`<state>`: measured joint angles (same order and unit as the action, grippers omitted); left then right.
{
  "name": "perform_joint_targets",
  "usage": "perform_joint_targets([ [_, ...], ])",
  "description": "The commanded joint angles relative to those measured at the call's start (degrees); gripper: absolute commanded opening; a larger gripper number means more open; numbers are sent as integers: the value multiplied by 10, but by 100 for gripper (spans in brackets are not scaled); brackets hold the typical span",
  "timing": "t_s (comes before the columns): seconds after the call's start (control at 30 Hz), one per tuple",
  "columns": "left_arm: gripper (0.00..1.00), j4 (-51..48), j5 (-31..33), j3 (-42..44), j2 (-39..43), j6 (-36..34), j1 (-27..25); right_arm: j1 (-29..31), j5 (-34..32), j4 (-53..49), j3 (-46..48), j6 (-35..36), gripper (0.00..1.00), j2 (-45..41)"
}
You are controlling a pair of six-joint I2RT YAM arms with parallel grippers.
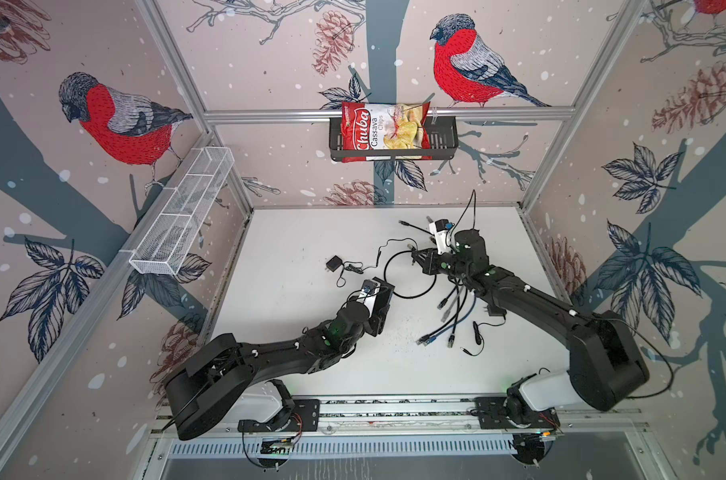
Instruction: Insert the plug into the switch port
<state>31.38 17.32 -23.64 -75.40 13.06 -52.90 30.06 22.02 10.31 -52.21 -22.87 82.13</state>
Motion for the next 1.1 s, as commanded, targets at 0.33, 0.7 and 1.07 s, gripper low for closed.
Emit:
perform_joint_targets([
  [0.33, 50, 260, 0, 44, -31, -129, -1, 56, 22, 106, 25, 3, 11, -22],
  [0.7, 48, 320, 22, 80, -21, -117, -1, 58, -50, 29, -10, 18, 13, 6],
  [1.07, 49, 257, 56, 101, 49, -106, -1, 65, -127, -99, -46, -17, 26, 83],
])
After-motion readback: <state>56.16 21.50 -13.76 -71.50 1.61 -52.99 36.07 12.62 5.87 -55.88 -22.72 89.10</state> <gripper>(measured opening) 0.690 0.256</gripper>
